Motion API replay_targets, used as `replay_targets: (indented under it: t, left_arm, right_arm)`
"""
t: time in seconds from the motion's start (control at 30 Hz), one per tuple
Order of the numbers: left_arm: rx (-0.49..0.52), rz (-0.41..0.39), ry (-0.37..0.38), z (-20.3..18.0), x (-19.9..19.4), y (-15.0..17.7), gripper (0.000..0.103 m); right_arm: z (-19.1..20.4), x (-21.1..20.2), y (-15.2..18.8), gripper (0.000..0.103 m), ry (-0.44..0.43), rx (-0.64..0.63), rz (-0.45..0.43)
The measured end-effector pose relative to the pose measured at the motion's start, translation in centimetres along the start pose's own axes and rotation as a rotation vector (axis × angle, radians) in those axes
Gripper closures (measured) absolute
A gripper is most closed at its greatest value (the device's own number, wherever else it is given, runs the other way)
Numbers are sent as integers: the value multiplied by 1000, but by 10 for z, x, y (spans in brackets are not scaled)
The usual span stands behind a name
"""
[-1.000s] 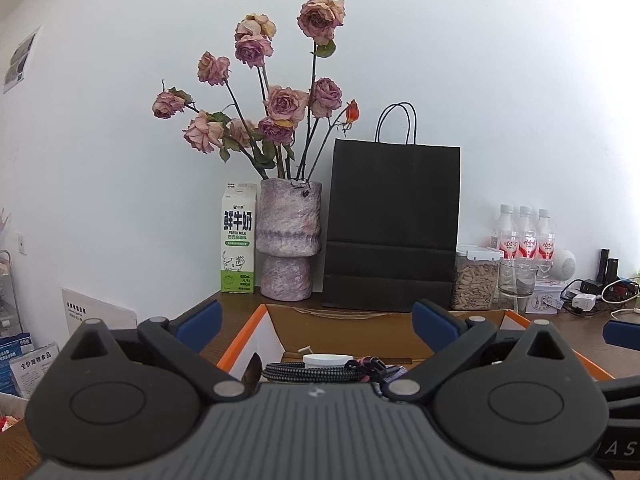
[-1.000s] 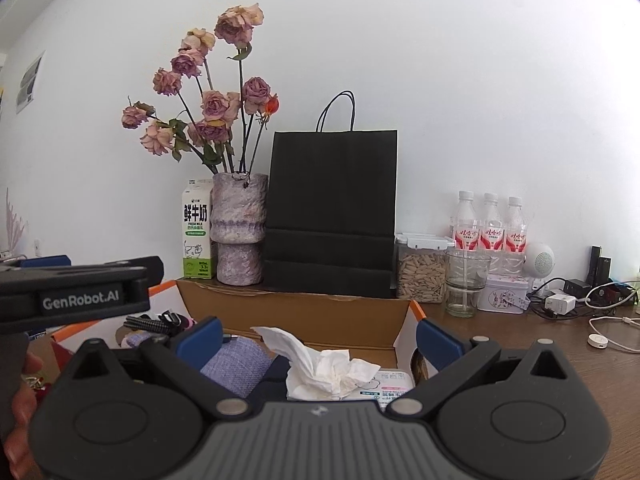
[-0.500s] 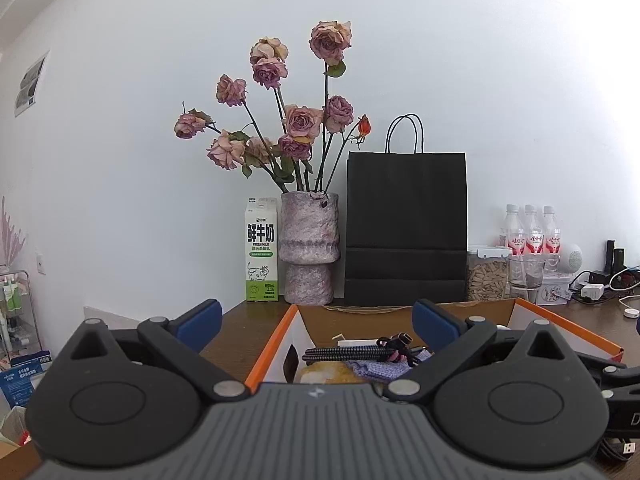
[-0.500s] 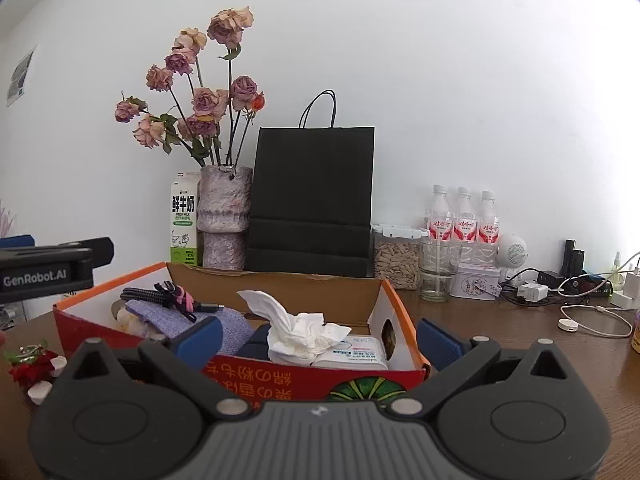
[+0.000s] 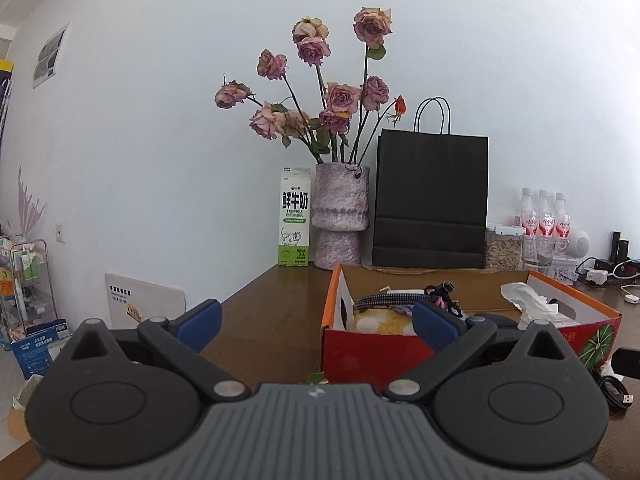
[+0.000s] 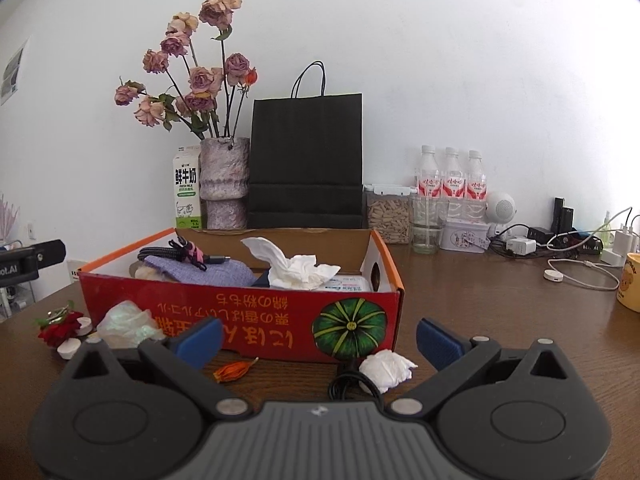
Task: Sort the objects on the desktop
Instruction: 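Move both tools out of the box back over the table, then grasp the red rose with metal hair clip using the left tool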
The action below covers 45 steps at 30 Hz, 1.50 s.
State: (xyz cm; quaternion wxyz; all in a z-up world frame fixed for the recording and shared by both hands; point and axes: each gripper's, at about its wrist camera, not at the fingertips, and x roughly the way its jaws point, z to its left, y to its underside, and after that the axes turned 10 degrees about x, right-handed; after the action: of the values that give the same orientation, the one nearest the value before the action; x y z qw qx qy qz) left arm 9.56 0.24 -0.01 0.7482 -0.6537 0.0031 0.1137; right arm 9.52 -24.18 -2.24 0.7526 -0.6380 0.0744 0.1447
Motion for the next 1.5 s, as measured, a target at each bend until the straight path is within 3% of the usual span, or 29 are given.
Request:
replay_targets:
  t: [0.43,0.63,0.73,0.93,1.1,1.27,1.5]
  left_arm:
    - [130,127,50,1,-5,13,0]
    - [172,215,37,4,0,23,0]
    - [201,296,46,3,8,30,0]
    - [162,326,67,9,14,31,0]
    - [99,423,127,17,33,31,0]
    - [21,403,67,31,44,20,0]
    - [15,473,100,29,73,23,0]
  right_arm:
    - [-17,-6,5,0,70,20,95]
    - [-15,3,13,0,93,1,187]
    - [-13,7,18,0,99,-12,221]
    - [-17,13,18,0,112,12,258]
    - [-15,16,19,0,117,-7,272]
    - [-14,17,19,0,121,-15,280]
    - [-15,18,19,0,118,-10,289]
